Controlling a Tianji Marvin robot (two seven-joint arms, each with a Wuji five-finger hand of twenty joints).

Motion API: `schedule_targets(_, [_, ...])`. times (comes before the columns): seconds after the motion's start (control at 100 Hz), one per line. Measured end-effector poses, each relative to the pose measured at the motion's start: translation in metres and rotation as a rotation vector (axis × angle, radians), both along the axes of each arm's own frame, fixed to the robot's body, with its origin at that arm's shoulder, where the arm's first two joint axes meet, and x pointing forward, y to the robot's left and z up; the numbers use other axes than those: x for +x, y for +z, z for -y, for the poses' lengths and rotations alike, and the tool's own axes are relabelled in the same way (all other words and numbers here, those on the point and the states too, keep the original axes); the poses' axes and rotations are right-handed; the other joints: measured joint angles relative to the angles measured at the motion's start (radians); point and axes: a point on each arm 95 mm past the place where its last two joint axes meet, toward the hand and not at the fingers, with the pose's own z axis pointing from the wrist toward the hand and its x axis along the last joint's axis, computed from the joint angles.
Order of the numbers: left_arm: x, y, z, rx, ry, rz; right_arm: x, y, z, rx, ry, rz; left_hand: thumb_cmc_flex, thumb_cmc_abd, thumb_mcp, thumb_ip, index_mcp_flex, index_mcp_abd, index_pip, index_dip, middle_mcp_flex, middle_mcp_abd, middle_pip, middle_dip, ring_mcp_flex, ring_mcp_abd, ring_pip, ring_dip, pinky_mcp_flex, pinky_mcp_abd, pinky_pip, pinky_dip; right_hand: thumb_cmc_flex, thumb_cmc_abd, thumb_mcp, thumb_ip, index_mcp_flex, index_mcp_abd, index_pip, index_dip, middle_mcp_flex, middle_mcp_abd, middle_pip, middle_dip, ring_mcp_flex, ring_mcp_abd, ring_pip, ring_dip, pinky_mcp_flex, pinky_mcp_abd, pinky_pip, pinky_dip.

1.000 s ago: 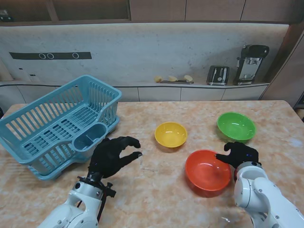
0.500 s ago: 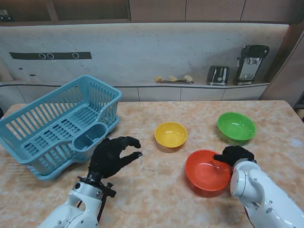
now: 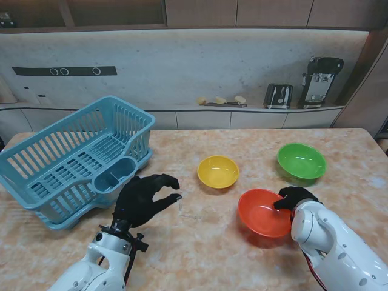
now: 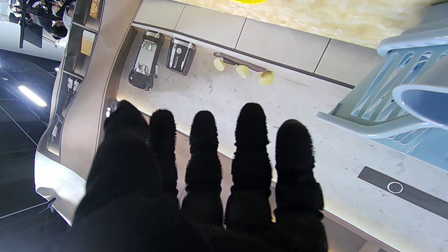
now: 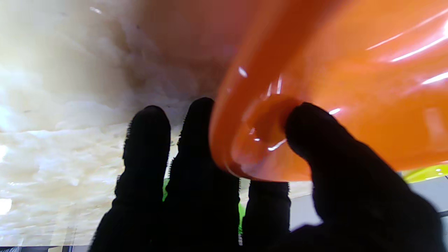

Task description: Stack bowls and put them on the dishrack

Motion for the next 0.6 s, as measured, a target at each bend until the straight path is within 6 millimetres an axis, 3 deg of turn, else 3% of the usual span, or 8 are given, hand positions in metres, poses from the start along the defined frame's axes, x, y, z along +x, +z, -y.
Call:
schedule_targets(0.09, [0.0, 0.0, 0.0, 0.0, 0.001, 0.002, 0.001, 0.0, -0.001, 0.01, 0.001, -0.001, 0.0, 0.0, 0.0, 0.0, 0.0, 0.0, 0.0, 0.0, 0.0, 0.0, 0.0, 0.0, 0.0, 0.0, 0.0, 0.0, 0.0, 0.0, 0.0, 0.0, 0.036, -0.022, 0.013, 0.0, -0.005, -0.009, 0.006, 0.01, 0.024, -0.012, -0.006, 0.049, 0.024, -0.012, 0.019, 0.006, 0.024, -0.01, 0.009, 0.0])
schedule_targets(0.29, [0.0, 0.001, -0.001, 0.002, 0.003, 0.006, 0.002, 0.001, -0.002, 0.047, -0.002, 0.009, 0.0, 0.0, 0.0, 0.0, 0.0, 0.0, 0.0, 0.0, 0.0, 0.0, 0.0, 0.0, 0.0, 0.0, 0.0, 0.0, 0.0, 0.0, 0.0, 0.0, 0.061, -0.086, 0.206, -0.016, 0.012, -0.023, 0.024, 0.071, 0.049, -0.035, -0.001, 0.089, 0.047, -0.013, 0.076, 0.018, 0.084, -0.033, 0.023, 0.005])
schedule_targets(0.6, [-0.002, 0.001, -0.003, 0.004, 0.007, 0.011, -0.008, 0.011, 0.0, 0.07, -0.013, 0.06, 0.0, 0.0, 0.0, 0.0, 0.0, 0.0, 0.0, 0.0, 0.0, 0.0, 0.0, 0.0, 0.0, 0.0, 0.0, 0.0, 0.0, 0.001, -0.001, 0.0, 0.077, -0.118, 0.264, -0.02, 0.024, -0.021, 0.023, 0.166, 0.049, -0.04, 0.021, 0.103, 0.051, -0.011, 0.092, 0.037, 0.156, -0.063, 0.025, 0.017])
